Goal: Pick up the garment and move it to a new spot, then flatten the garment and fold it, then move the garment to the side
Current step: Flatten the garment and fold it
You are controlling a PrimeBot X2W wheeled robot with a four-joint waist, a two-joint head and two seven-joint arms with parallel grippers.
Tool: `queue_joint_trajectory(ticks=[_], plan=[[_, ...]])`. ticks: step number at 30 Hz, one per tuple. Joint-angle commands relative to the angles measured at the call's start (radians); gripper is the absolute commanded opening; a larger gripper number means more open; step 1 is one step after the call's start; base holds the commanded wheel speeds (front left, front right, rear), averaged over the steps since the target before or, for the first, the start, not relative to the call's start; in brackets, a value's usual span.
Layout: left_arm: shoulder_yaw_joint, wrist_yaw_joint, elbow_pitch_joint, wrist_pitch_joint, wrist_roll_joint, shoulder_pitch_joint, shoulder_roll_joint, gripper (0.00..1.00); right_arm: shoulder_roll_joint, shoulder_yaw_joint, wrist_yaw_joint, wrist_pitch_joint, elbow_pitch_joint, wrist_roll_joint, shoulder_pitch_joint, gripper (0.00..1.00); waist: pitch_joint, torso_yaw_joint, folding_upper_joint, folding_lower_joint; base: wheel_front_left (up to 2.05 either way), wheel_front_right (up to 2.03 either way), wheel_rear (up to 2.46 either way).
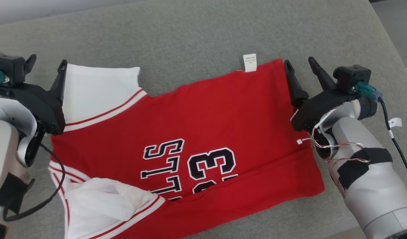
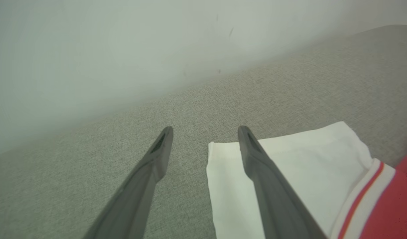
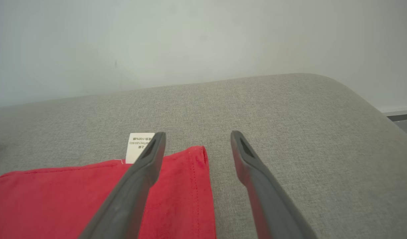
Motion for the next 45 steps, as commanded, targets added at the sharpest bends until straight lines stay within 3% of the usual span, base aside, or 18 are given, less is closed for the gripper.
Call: queue_joint_trajectory(ticks=[1,10,28,29,30,31,32,33,45], plan=[[-0.003,0.001,0.005,-0.001,-0.009,-0.014,0.004,1.00,0.009,0.005,-0.002,-0.006,0.003,0.005,-0.012,1.00,0.048,-0.048,-0.0003,-0.0003,0.00,0.00,0.00],[-0.088,0.002,0.141,0.001,-0.061,-0.090,0.029,1.00,0.021,0.101,-0.002,-0.007,0.088,0.065,-0.095,1.00,0.082,-0.059,-0.0003,-0.0003,0.00,0.00,0.00],[-0.214,0.002,0.265,-0.004,-0.149,-0.199,-0.001,1.00,0.031,0.218,-0.002,0.023,0.211,0.167,-0.212,1.00,0.125,-0.026,-0.0003,-0.0003,0.00,0.00,0.00],[-0.220,0.002,0.271,-0.001,-0.157,-0.202,-0.004,1.00,0.033,0.224,-0.002,0.029,0.218,0.172,-0.216,0.81,0.127,-0.024,-0.0003,-0.0003,0.00,0.00,0.00],[-0.228,0.002,0.276,0.007,-0.169,-0.203,-0.009,0.97,0.035,0.232,-0.002,0.037,0.223,0.177,-0.220,0.45,0.128,-0.021,-0.0003,-0.0003,0.00,0.00,0.00],[-0.234,0.002,0.281,0.016,-0.185,-0.202,-0.015,0.64,0.035,0.238,-0.002,0.038,0.226,0.181,-0.226,0.35,0.129,-0.019,-0.0003,-0.0003,0.00,0.00,0.00],[-0.242,0.002,0.283,0.027,-0.197,-0.203,-0.020,0.13,0.034,0.245,-0.003,0.042,0.229,0.186,-0.232,0.00,0.130,-0.016,-0.0003,-0.0003,0.00,0.00,0.00],[-0.255,0.001,0.276,0.030,-0.201,-0.203,-0.021,0.00,0.031,0.250,-0.002,0.044,0.233,0.190,-0.237,0.00,0.130,-0.014,-0.0003,-0.0003,0.00,0.00,0.00],[-0.304,0.002,0.246,-0.105,-0.295,-0.209,-0.022,0.00,-0.007,0.300,-0.002,-0.013,0.245,0.238,-0.232,0.00,0.048,0.027,-0.0003,-0.0003,0.00,0.00,0.00]])
